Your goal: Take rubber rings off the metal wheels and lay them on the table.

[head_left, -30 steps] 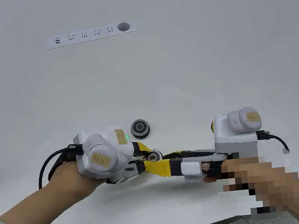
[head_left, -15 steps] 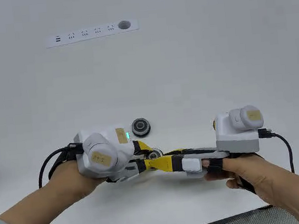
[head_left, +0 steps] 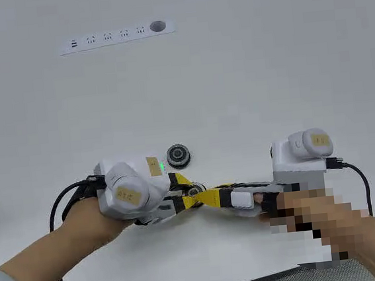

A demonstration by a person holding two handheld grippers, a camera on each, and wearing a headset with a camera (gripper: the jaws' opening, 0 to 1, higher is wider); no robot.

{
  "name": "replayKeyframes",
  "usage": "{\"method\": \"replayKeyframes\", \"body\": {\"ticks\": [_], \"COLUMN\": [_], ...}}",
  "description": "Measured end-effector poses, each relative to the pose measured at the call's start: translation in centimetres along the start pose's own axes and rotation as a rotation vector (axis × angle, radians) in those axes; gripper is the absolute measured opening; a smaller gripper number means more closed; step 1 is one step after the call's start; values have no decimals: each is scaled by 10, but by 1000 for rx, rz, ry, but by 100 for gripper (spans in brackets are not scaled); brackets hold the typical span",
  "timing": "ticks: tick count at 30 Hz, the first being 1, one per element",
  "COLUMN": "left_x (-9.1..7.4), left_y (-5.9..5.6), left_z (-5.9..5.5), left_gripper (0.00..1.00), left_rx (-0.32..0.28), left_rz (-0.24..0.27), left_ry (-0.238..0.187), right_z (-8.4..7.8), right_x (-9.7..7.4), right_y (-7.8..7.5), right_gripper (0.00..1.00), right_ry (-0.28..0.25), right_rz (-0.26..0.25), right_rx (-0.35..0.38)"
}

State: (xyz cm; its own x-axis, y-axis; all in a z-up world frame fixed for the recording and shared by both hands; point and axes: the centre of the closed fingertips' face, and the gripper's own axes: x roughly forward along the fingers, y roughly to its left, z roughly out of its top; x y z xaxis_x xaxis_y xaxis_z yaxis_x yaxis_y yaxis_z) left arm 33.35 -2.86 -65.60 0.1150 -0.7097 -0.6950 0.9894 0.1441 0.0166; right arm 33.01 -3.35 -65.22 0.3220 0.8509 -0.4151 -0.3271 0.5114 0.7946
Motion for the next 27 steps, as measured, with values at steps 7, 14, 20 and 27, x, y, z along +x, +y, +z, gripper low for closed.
{"method": "replayKeyframes", "body": {"ticks": [7, 14, 20, 27], "left_x": [0, 0, 0, 0], "left_y": [0, 0, 0, 0], "left_z": [0, 0, 0, 0], "left_gripper": [13, 13, 13, 13], "left_rx": [2, 2, 3, 5], "left_rz": [-1, -1, 0, 0], "left_ry": [0, -1, 0, 1], "right_z": [0, 0, 0, 0], "right_x": [0, 0, 0, -1], "right_y": [-8, -10, -14, -14], "right_gripper": [13, 10, 6, 4], "right_ry": [-3, -3, -4, -3], "right_rz": [-29, -36, -52, -58], "right_rx": [5, 8, 7, 13]}}
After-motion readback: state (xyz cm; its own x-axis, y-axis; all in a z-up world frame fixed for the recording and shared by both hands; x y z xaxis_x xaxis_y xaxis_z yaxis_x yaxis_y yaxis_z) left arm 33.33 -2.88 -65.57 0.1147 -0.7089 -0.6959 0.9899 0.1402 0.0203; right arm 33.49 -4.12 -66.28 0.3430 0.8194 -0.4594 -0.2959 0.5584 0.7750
